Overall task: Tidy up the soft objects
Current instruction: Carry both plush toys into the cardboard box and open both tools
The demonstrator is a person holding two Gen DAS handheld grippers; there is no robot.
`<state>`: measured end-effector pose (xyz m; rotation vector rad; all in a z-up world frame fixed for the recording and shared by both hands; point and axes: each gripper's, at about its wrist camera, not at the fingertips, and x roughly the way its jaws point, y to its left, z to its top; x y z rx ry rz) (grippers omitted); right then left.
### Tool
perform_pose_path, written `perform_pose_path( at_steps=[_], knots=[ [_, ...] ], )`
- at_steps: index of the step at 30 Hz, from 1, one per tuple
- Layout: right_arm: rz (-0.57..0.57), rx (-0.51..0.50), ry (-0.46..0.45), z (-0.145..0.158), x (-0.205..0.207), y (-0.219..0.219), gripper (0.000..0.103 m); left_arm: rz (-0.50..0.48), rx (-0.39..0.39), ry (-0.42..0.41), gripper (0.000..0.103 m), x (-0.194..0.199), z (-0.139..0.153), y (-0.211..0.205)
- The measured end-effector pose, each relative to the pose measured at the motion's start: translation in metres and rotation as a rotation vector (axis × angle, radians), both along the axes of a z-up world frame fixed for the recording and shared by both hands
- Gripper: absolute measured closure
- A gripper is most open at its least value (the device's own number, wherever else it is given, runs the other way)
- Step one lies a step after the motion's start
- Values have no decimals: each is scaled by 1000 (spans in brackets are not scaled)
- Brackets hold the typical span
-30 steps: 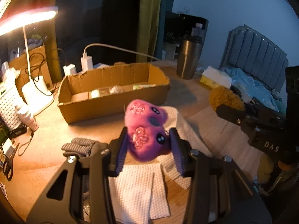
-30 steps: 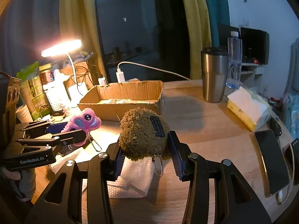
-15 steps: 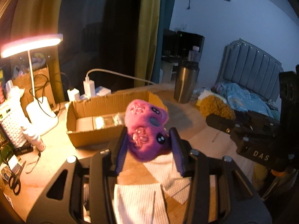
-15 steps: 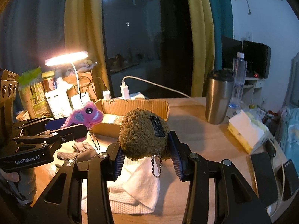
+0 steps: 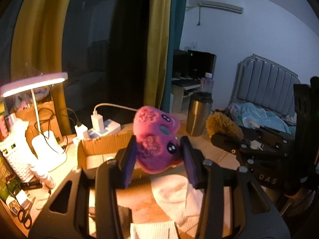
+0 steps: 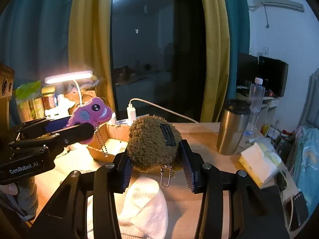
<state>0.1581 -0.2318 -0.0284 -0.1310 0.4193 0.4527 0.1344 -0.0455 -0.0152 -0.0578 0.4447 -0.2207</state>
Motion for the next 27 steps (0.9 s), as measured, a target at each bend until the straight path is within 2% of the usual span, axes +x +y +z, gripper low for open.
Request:
perform_pose_path(
  at_steps=[16, 24, 27],
  knots=[
    [6, -18, -43, 24, 43, 16, 57, 23, 7, -71, 59, 35, 30, 7],
    [12, -7, -28, 18, 73, 24, 57, 35, 14, -78, 59, 65, 23, 15],
    [20, -17, -14, 11, 85, 30, 57, 45, 8, -56, 59, 82, 15, 19]
  ],
)
